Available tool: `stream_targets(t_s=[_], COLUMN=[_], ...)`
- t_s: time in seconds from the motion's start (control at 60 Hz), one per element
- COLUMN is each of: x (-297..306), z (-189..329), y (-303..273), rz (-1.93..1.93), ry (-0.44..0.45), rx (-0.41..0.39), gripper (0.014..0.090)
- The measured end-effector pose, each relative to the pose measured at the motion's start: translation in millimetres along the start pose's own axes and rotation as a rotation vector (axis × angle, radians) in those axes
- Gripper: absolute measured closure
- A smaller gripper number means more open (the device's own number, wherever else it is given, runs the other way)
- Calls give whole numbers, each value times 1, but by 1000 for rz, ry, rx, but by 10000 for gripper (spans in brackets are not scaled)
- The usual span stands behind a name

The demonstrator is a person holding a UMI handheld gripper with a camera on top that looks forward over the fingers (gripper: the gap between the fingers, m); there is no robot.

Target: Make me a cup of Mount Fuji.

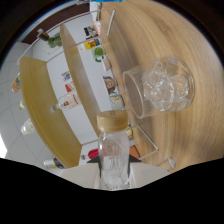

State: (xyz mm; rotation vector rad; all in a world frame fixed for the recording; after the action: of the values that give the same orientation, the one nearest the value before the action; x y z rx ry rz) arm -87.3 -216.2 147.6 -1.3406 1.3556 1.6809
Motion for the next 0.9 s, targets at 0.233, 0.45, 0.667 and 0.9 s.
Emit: stream_targets(t_s=[0.233, 0.45, 0.667, 0.9], x=[1, -19, -31, 45], z=[-1, -6, 3, 19], y=[-7, -1, -5, -18], rz=[16, -530, -1268, -1677], ry=[9, 122, 237, 417], rx=[5, 15, 63, -22], gripper=[654, 650, 652, 654])
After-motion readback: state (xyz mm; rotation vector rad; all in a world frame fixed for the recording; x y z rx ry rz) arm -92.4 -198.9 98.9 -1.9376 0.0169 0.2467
